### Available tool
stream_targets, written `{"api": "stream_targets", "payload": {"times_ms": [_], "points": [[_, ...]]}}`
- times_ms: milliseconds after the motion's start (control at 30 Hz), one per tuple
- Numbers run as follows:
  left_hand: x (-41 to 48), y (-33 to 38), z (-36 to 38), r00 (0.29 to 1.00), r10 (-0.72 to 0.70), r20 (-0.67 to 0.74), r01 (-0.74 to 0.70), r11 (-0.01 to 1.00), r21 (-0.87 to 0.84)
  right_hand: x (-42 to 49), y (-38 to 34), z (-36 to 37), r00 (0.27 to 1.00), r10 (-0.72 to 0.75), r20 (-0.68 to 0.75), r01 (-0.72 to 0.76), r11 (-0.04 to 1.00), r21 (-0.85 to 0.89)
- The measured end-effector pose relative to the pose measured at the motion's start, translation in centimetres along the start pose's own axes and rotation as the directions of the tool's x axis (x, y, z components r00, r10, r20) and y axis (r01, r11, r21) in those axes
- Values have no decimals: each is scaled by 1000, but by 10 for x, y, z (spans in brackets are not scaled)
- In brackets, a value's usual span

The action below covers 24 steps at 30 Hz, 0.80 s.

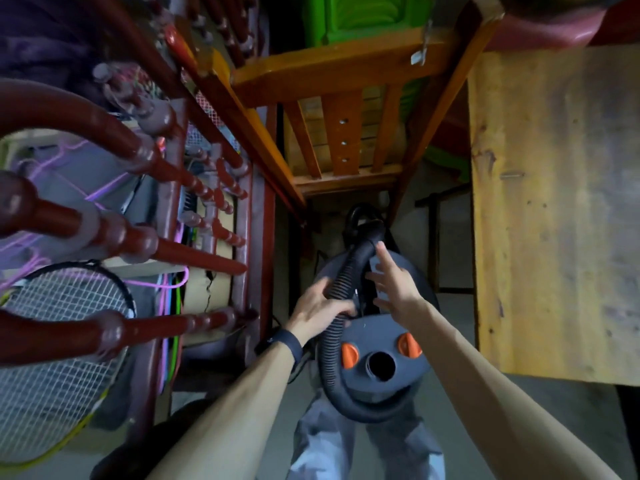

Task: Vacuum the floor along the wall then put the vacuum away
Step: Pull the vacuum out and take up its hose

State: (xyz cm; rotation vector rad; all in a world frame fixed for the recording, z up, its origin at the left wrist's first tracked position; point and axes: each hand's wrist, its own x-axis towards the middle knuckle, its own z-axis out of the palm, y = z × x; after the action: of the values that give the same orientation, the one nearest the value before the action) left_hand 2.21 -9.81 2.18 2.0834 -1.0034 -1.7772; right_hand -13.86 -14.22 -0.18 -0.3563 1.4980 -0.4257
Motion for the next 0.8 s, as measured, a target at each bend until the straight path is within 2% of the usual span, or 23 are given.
{"api": "stream_targets", "payload": {"times_ms": [100, 167, 267, 367, 433, 500, 600, 733, 800], "points": [[11, 8, 18, 986, 43, 161, -63, 991, 120, 18, -10, 2, 997, 37, -66, -34, 999, 36], [17, 15, 27, 969, 48, 242, -92, 980, 176, 38, -11, -3, 986, 38, -162, -8, 984, 181], [30, 24, 40, 953, 55, 297, -130, 962, 241, 52, -8, -11, 962, 34, -270, 44, 960, 278], [43, 31, 40, 931, 17, 365, -155, 923, 352, 55, 12, -17, 962, 39, -272, 49, 950, 308], [52, 32, 30, 941, -6, 339, -114, 936, 332, 59, 24, -25, 951, 34, -307, 58, 956, 286], [58, 38, 19, 973, -1, 231, -75, 944, 320, 65, 26, -34, 927, 34, -373, 71, 962, 264], [65, 48, 8, 995, 38, 91, -75, 890, 450, 72, 16, -34, 915, 33, -403, 99, 948, 302], [69, 56, 14, 993, 81, 84, -115, 815, 568, 70, 9, -9, 922, -42, -385, 132, 969, 209], [73, 57, 21, 993, 91, 81, -121, 812, 571, 63, 11, 1, 911, -87, -403, 161, 975, 153]]}}
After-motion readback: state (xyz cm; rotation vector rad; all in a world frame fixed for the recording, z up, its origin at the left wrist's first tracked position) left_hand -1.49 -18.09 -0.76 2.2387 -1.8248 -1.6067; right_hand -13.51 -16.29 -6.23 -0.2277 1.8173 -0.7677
